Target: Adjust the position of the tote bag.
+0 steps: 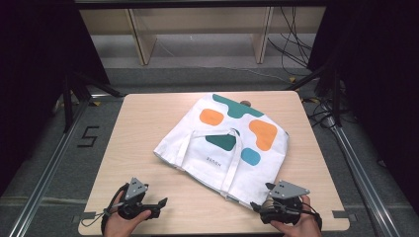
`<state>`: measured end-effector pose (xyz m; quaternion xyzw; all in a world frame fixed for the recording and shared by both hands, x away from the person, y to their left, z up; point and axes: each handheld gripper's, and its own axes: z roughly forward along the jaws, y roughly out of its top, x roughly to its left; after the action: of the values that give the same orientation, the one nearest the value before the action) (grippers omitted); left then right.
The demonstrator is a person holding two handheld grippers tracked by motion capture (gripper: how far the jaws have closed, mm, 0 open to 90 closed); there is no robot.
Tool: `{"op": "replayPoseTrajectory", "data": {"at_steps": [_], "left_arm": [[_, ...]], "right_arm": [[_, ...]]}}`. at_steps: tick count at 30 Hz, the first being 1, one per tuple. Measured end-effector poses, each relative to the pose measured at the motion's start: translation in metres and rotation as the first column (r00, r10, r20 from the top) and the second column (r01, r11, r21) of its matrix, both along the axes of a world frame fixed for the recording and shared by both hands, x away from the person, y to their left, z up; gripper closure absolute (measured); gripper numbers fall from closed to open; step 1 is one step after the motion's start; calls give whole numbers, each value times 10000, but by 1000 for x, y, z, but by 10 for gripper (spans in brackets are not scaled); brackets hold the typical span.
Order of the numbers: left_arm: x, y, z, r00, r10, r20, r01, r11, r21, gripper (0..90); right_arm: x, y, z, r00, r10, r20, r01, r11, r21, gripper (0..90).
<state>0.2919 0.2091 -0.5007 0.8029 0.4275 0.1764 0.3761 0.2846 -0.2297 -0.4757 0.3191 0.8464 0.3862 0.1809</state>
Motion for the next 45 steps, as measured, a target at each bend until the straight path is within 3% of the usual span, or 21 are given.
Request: {"op": "replayPoseTrajectory", "data": {"at_steps": [5, 11, 19, 26, 29, 30, 31, 32, 33, 40, 42, 43, 45], "left_arm": [[0, 1, 0, 9999, -9, -134, 9, 10000, 38, 151], [0, 1, 1, 9999, -22, -98, 23, 9999, 109, 151], [1, 2, 1, 9999, -134, -61, 136, 9996, 234, 152], [1, 3, 1, 9999, -139, -49, 140, 9994, 304, 152], [1, 3, 1, 9998, 62, -174, -60, 9999, 80, 151], [1, 3, 1, 9998, 62, -174, -60, 9999, 80, 151], [1, 5, 2, 10000, -10, 7, 10, 9995, 327, 151], [1, 5, 2, 10000, -10, 7, 10, 9995, 327, 151], [2, 4, 1, 9999, 97, 47, -98, 9998, 159, 151], [5, 3, 1, 9991, 433, 44, -432, 9990, -148, 150], [7, 3, 2, 9982, 555, 217, -552, 9984, -144, 150], [9, 2, 3, 9951, 893, 417, -874, 9951, -458, 150], [12, 5, 4, 9952, 866, 463, -851, 9958, -324, 150]], "right_arm": [[0, 12, -6, 9992, 400, 19, -397, 9962, -774, 200], [-2, 18, -12, 9988, 482, -71, -487, 9900, -1327, 209], [-1, 20, -17, 9996, 269, 91, -243, 9769, -2125, 242], [0, 21, -14, 9995, 237, 216, -188, 9791, -2025, 343], [-1, 23, -12, 9976, 503, 465, -406, 9809, -1904, 493], [-1, 23, -12, 9976, 503, 465, -406, 9809, -1904, 493], [-1, 23, -7, 9964, 407, 747, -272, 9845, -1735, 580], [-1, 23, -7, 9964, 407, 747, -272, 9845, -1735, 580], [-1, 21, -4, 9947, 525, 889, -355, 9825, -1829, 676], [0, 17, -7, 9953, 636, 732, -462, 9749, -2178, 815], [-1, 15, -5, 9956, 513, 790, -345, 9789, -2014, 850], [1, 8, -1, 9959, 397, 817, -255, 9855, -1678, 869], [3, 4, 1, 9961, 306, 826, -179, 9885, -1501, 878]]}}
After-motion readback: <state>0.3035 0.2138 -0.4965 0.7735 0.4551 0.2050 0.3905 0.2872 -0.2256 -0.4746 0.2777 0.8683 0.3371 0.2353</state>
